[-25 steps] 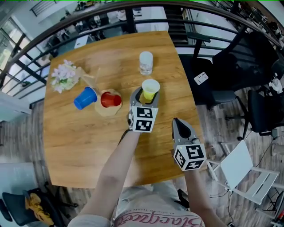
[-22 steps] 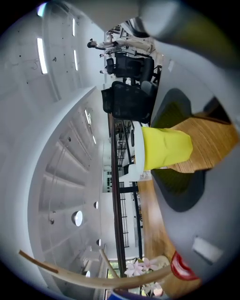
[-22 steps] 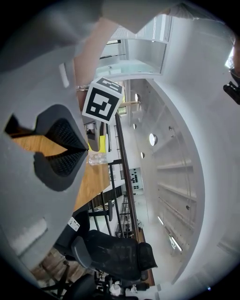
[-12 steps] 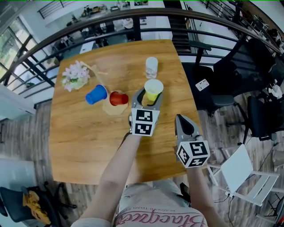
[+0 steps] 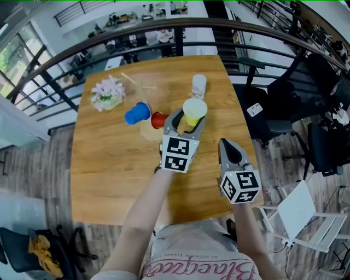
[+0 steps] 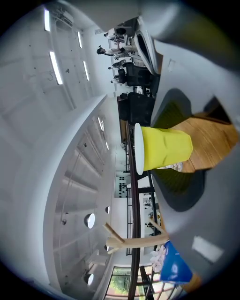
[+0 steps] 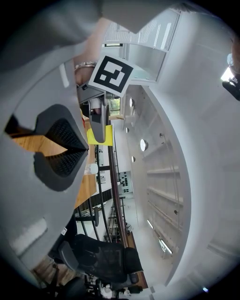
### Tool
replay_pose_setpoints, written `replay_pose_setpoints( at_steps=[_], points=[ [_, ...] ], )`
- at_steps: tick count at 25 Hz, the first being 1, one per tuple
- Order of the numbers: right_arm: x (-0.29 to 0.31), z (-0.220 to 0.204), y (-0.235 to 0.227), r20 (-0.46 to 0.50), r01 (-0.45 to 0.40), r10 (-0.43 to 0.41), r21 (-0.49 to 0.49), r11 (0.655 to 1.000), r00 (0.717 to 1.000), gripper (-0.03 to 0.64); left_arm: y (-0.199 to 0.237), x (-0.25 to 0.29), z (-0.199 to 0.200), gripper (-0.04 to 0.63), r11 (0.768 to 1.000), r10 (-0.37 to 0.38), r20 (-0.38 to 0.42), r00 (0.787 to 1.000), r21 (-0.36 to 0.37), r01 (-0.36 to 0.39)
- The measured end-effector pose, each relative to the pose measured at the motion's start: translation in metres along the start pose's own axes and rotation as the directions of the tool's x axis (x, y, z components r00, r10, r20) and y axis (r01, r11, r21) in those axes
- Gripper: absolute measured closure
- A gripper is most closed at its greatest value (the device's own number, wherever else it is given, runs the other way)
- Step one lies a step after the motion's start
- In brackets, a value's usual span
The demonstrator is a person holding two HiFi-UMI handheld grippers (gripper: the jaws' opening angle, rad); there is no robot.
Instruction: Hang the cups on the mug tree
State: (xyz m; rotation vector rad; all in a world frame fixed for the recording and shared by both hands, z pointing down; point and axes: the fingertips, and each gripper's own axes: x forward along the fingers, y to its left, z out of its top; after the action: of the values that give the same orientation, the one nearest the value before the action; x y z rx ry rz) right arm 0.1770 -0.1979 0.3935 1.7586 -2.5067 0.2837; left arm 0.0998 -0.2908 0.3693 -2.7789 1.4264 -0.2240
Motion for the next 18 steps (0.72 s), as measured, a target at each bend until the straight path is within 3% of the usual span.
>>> replay_pose_setpoints(
  at_steps=[5,12,15,18],
  points=[
    [0.003,0.004,0.021,0.011,-0.006,0.007,-0.011,1.000,1.000,0.615,0.017,-0.020,0.009,0.313,1.000,-0.001,0.013,1.000,0.014,0.001],
    [0.012,0.013,0.048,0.030,-0.017,0.018,-0.034,0.999,0.999,0.615,0.051,-0.040,0.019,0.311,0.998,0.005,0.016,1.000,-0.057,-0.004],
    [0.014,0.012,0.059,0.028,-0.018,0.019,-0.039,0.999,0.999,0.615,0.066,-0.048,0.023,0.311,0.989,0.000,0.019,1.000,-0.148,0.003],
    [0.016,0.007,0.068,0.011,-0.023,0.023,-0.051,0.998,1.000,0.615,0.080,-0.052,0.025,0.311,0.953,-0.020,0.041,0.999,-0.300,0.032]
  ],
)
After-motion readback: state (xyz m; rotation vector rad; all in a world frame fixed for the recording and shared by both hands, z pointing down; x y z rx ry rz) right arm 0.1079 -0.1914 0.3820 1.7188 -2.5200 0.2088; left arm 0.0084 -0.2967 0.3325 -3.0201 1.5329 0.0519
